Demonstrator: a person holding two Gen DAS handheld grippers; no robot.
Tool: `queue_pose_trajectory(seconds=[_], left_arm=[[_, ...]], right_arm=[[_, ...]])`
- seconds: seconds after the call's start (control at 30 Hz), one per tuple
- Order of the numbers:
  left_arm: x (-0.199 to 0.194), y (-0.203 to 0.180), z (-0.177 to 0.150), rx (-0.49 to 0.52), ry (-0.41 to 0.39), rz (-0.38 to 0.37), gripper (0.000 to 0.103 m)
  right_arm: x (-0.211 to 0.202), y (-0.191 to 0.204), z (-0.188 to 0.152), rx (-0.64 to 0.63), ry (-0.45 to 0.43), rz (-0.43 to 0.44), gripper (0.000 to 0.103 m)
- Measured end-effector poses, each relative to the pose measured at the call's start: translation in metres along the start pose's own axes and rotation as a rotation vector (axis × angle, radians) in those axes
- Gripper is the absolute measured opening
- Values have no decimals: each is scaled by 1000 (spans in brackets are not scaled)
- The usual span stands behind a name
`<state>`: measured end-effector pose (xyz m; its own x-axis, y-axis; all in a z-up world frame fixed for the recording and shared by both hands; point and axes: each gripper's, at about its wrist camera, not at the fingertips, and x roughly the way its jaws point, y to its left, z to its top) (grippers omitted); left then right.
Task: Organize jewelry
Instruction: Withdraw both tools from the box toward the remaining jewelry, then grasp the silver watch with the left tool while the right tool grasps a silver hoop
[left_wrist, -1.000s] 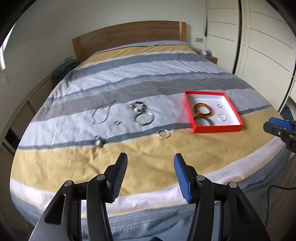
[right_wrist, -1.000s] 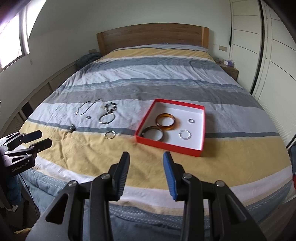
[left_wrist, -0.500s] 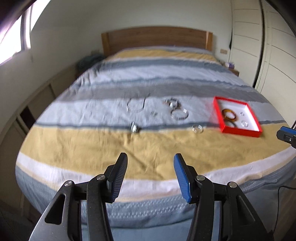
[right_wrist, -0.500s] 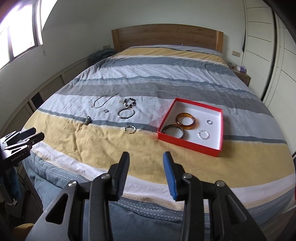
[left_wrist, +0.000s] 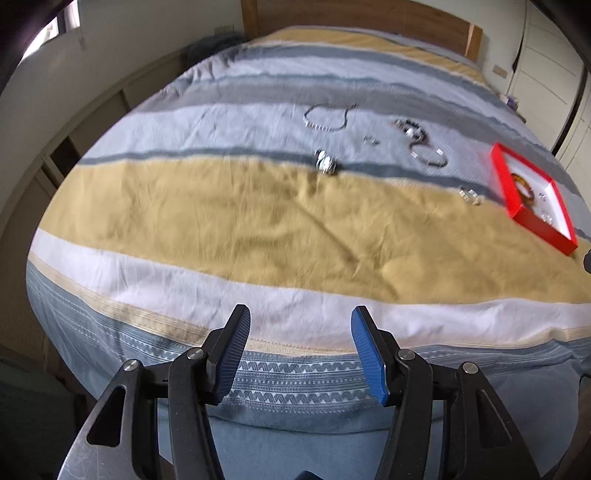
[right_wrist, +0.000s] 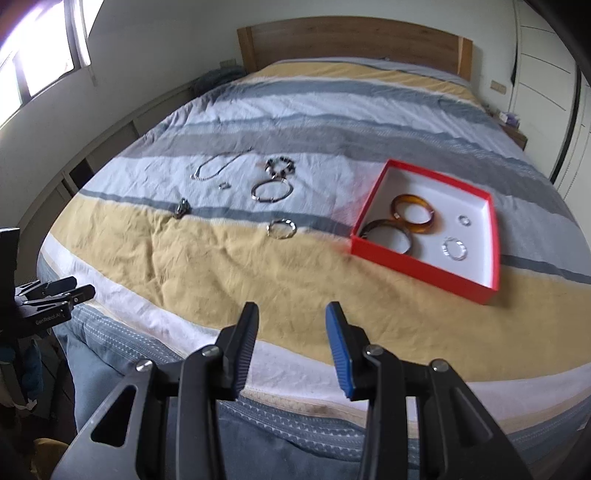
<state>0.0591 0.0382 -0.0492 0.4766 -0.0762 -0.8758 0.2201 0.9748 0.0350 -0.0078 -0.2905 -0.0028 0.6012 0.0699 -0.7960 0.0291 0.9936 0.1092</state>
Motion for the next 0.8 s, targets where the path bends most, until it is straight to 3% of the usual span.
queue_pose_trajectory(seconds=[0.37, 0.53, 0.7, 0.8], left_arm=[[30, 22, 29, -68, -39, -23, 56], [49, 27, 55, -70, -38, -12, 54], [71, 25, 89, -69, -46, -61, 57], [87, 19, 109, -57, -58, -76, 64]], right_arm=[[54, 10, 23, -10, 59, 49, 36], [81, 14, 38, -11, 81, 76, 36], [114, 18, 56, -14, 102, 88, 36], [135, 19, 70, -17, 105, 97, 46]])
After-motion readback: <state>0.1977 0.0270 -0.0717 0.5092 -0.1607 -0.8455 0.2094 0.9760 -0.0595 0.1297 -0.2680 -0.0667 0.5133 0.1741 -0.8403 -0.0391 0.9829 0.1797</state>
